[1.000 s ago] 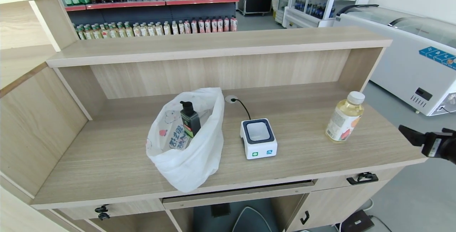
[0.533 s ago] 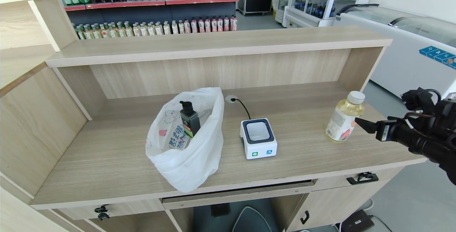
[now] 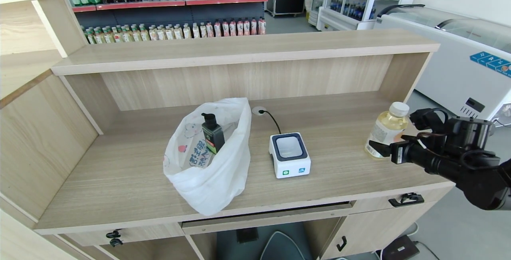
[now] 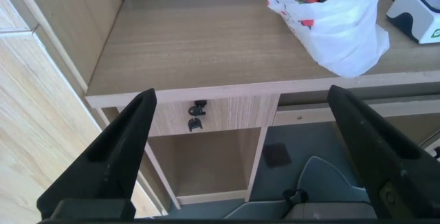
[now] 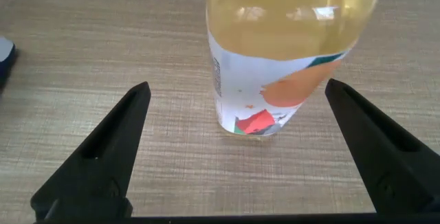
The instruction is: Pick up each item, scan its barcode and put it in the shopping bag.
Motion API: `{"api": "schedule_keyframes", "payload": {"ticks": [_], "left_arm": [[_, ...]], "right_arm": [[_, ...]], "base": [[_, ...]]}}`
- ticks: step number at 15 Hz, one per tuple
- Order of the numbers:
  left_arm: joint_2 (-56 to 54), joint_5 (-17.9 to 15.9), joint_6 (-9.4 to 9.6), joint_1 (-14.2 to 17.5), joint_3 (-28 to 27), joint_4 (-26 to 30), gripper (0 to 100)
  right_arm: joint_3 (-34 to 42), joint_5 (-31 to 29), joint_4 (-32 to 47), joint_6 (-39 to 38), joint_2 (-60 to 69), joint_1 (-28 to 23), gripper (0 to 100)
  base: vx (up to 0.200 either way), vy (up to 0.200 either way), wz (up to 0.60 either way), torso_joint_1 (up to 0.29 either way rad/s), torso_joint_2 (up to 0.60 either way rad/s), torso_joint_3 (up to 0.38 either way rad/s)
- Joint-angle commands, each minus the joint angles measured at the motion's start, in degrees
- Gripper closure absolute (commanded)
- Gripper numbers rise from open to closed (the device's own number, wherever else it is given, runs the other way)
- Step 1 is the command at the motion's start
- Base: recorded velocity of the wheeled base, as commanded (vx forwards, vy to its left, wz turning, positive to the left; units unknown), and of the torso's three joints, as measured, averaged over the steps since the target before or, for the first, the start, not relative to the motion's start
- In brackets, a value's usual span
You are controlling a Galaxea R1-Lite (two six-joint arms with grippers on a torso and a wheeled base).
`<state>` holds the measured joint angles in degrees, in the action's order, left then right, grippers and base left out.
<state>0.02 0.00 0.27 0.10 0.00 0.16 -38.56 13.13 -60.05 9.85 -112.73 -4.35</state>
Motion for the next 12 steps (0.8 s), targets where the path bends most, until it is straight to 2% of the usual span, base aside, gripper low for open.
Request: {"api": "schedule_keyframes", "payload": {"ticks": [1,5,12], "left_arm": [[-0.02,0.00,0.00,-0.01,0.00,0.02,0],[-0.02,0.00,0.00,-0.01,0.00,0.02,0],[-0.02,0.00,0.00,-0.01,0.00,0.02,0]], "right_arm": [[-1.78,-0.03,0.02,1.49,-1.97,0.48,0],[-3.28,-0.03,-0.33,5.71,-4.26,0.92,0],[-8.81,-0.03,-0.51,5.71,-7.77,2.42,0]], "base": [[0.000,0.000,0.00,0.000,0.00,0.000],[0.000,0.000,0.00,0.000,0.00,0.000],[0.000,0.000,0.00,0.000,0.00,0.000]]}}
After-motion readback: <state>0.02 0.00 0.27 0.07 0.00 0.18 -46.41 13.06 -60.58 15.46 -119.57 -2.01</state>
